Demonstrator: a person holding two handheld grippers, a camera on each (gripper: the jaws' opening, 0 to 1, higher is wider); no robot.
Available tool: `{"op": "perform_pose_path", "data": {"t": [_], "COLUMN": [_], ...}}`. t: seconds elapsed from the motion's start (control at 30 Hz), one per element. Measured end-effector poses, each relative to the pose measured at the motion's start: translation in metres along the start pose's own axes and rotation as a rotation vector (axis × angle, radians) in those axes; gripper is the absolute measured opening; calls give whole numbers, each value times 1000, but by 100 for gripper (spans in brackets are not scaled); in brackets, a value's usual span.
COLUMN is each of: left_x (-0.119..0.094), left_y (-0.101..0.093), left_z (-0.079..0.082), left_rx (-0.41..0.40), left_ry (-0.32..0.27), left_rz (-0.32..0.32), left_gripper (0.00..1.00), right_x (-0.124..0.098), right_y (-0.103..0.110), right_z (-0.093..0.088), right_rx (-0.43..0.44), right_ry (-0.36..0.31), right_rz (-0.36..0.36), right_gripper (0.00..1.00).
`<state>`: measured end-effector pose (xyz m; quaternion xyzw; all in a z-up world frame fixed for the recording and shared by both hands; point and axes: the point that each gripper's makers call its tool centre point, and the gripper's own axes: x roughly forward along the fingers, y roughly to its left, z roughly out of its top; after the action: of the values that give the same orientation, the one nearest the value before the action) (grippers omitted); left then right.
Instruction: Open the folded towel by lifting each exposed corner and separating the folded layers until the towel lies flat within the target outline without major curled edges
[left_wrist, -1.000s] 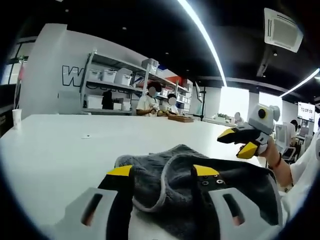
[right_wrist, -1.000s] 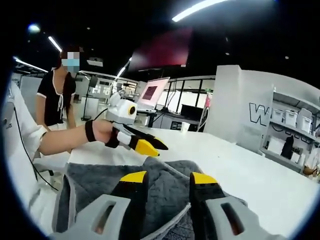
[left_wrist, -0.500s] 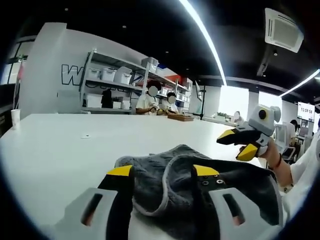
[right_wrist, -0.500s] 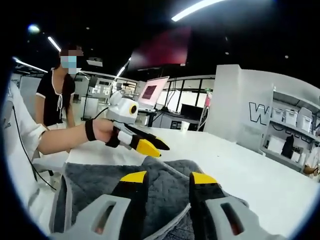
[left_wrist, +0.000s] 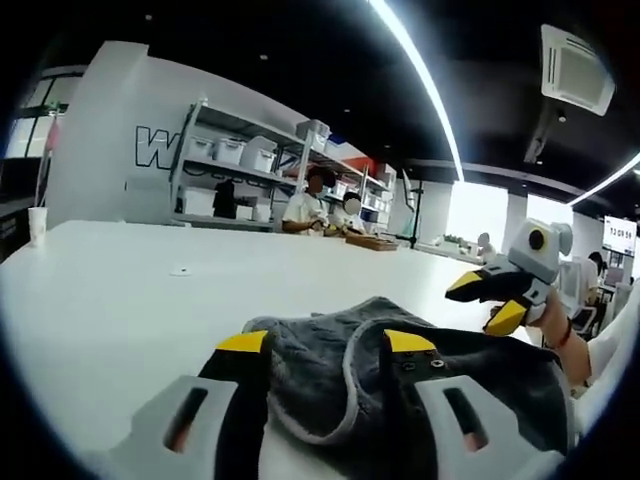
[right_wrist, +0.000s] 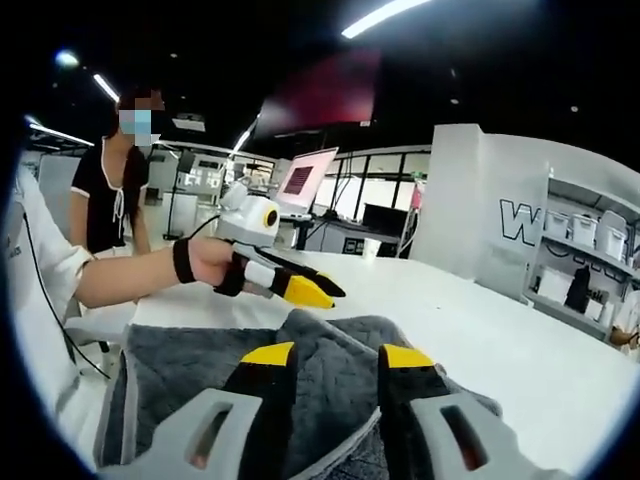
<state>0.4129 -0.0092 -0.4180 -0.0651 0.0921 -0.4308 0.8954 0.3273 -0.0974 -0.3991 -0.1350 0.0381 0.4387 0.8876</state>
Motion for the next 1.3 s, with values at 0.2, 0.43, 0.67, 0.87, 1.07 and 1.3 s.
{"op": "perform_pose_path", "data": {"t": [0.2, 0.43, 0.67, 0.87, 1.07, 1.3], "left_x": [3, 8, 16, 18, 22, 27], "left_y": [2, 7, 15, 20, 25, 31], "left_z": [1, 2, 2, -1, -7, -8], "left_rx": [-15, -9, -10, -12, -17, -15], "left_ry": [-8, -3, 15, 25, 38, 47], "left_rz": [2, 15, 18, 32, 46, 50], "left_gripper": [41, 39, 39, 39, 39, 40], "right_x": [1, 4, 6, 7, 11, 15], "right_y": [-3, -7, -9, -12, -15, -25], "right_z": [-3, -10, -12, -15, -19, -24], "right_rx": [-6, -8, 0, 3, -10, -12], "right_ry": [12, 30, 37, 45, 71, 92], "right_rz": [-10, -21, -23, -33, -47, -78], "right_gripper": [29, 30, 30, 30, 30, 30]}}
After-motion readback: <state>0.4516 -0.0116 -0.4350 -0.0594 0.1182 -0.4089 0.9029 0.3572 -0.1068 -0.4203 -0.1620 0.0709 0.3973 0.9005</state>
